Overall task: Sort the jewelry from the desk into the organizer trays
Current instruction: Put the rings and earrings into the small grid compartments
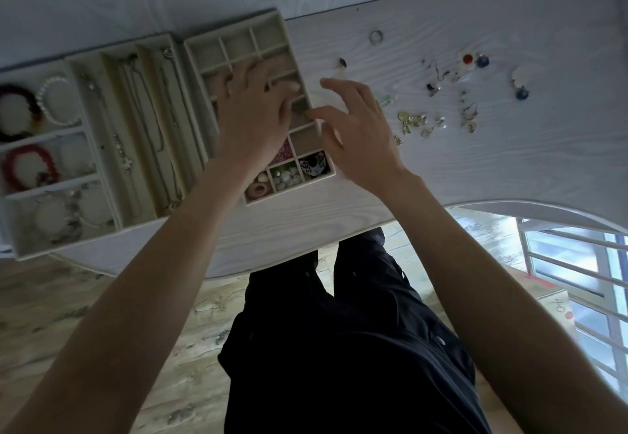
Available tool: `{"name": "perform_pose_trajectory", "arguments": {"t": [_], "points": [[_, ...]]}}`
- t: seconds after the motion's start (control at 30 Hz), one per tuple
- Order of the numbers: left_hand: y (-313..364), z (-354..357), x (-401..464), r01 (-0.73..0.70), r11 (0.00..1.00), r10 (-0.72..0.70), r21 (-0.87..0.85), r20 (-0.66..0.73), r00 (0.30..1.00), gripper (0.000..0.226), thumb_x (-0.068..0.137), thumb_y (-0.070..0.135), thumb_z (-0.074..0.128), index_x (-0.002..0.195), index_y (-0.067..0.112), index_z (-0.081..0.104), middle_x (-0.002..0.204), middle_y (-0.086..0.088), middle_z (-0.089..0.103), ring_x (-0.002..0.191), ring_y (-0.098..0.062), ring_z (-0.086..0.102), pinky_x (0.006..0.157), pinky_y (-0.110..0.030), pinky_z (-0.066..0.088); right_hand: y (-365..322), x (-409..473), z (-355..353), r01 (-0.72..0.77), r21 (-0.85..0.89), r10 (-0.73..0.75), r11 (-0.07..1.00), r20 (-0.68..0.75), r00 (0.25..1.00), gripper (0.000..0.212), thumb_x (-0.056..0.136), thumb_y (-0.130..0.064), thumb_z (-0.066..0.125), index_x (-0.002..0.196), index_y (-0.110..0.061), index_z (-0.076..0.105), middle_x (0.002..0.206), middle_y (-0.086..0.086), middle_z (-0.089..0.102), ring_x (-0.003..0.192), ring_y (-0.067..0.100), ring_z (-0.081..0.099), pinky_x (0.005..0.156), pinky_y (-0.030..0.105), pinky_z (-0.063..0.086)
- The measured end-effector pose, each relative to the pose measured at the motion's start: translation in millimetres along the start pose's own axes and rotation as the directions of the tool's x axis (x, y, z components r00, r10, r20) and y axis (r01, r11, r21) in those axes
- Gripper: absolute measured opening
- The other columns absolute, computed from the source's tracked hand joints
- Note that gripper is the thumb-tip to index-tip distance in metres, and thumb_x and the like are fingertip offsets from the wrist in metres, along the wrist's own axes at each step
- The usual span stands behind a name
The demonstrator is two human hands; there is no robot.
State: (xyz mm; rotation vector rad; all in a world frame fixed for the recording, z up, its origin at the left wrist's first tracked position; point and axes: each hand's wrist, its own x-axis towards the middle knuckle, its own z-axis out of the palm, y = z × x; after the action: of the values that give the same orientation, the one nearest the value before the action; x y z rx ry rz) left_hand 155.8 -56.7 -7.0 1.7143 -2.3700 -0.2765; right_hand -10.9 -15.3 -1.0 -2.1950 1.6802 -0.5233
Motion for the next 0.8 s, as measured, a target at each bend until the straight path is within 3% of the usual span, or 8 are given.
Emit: {"name": "perform_pose_trajectory", "arguments": {"t": [0.13, 0.2, 0.27, 0.33, 0.43, 0.57, 0.8], "points": [[38, -1, -3, -0.174, 0.958, 0.153, -0.227, -0.108, 0.982, 0.02, 0.09, 0.016, 0.054, 0.106, 0.013, 0.066, 0.108, -0.004, 0.065, 0.105, -0.023, 0.055, 0.093, -0.028, 0.036, 21, -29, -26, -0.106, 0.059, 0.114, 0.993, -0.155, 0.981, 0.025, 0.083, -0.009, 0.051, 0.097, -0.011, 0.071, 0.101, 0.006, 0.068, 0.096, 0.026, 0.059, 0.084, 0.032, 0.042], [62, 3, 3, -0.214, 0.938, 0.211, -0.272, -0.041, 0.977, 0.02, 0.088, 0.014, 0.056, 0.105, 0.013, 0.065, 0.101, -0.005, 0.068, 0.097, -0.025, 0.057, 0.086, -0.031, 0.039, 39, -37, -35, -0.204, 0.034, 0.207, 0.978, -0.164, 0.964, 0.024, 0.083, -0.01, 0.052, 0.096, -0.012, 0.072, 0.092, 0.004, 0.07, 0.09, 0.026, 0.061, 0.081, 0.032, 0.042], [83, 9, 18, -0.173, 0.963, 0.195, -0.208, 0.088, 0.977, 0.022, 0.089, 0.017, 0.054, 0.109, 0.013, 0.062, 0.102, -0.006, 0.067, 0.099, -0.029, 0.057, 0.083, -0.036, 0.04, 59, -32, -43, -0.264, 0.014, 0.264, 0.964, -0.145, 0.954, 0.021, 0.083, -0.009, 0.055, 0.095, -0.013, 0.072, 0.088, 0.005, 0.071, 0.086, 0.029, 0.062, 0.079, 0.036, 0.044], [98, 15, 35, -0.128, 0.99, 0.139, -0.065, 0.215, 0.967, 0.025, 0.093, 0.023, 0.051, 0.115, 0.013, 0.057, 0.11, -0.007, 0.063, 0.108, -0.03, 0.052, 0.087, -0.037, 0.037, 73, -18, -50, -0.264, -0.043, 0.258, 0.964, -0.102, 0.961, 0.019, 0.087, -0.012, 0.057, 0.097, -0.014, 0.072, 0.091, 0.006, 0.071, 0.087, 0.031, 0.062, 0.081, 0.038, 0.043], [106, 24, 48, -0.082, 0.996, 0.072, 0.026, 0.272, 0.96, 0.021, 0.094, 0.027, 0.05, 0.11, 0.016, 0.059, 0.109, -0.004, 0.063, 0.109, -0.027, 0.051, 0.09, -0.037, 0.036, 82, 7, -51, -0.158, -0.19, 0.16, 0.969, -0.006, 0.987, 0.022, 0.093, -0.019, 0.052, 0.104, -0.018, 0.071, 0.102, 0.006, 0.069, 0.097, 0.03, 0.058, 0.088, 0.039, 0.037], [110, 33, 48, -0.069, 0.997, 0.055, 0.046, 0.251, 0.966, 0.019, 0.094, 0.029, 0.048, 0.102, 0.02, 0.064, 0.102, -0.003, 0.065, 0.104, -0.027, 0.053, 0.087, -0.035, 0.034, 88, 20, -44, -0.118, -0.285, 0.171, 0.951, 0.167, 0.971, 0.027, 0.095, -0.022, 0.047, 0.108, -0.023, 0.07, 0.108, 0.004, 0.065, 0.105, 0.026, 0.051, 0.093, 0.033, 0.03], [110, 34, 46, -0.044, 0.999, 0.048, -0.024, 0.193, 0.98, 0.021, 0.095, 0.032, 0.049, 0.105, 0.019, 0.063, 0.107, -0.003, 0.063, 0.107, -0.025, 0.05, 0.088, -0.033, 0.032, 96, 8, -50, -0.199, -0.198, 0.234, 0.96, 0.17, 0.957, 0.015, 0.091, -0.022, 0.054, 0.101, -0.02, 0.065, 0.108, 0.003, 0.061, 0.107, 0.024, 0.048, 0.09, 0.031, 0.032]]}}
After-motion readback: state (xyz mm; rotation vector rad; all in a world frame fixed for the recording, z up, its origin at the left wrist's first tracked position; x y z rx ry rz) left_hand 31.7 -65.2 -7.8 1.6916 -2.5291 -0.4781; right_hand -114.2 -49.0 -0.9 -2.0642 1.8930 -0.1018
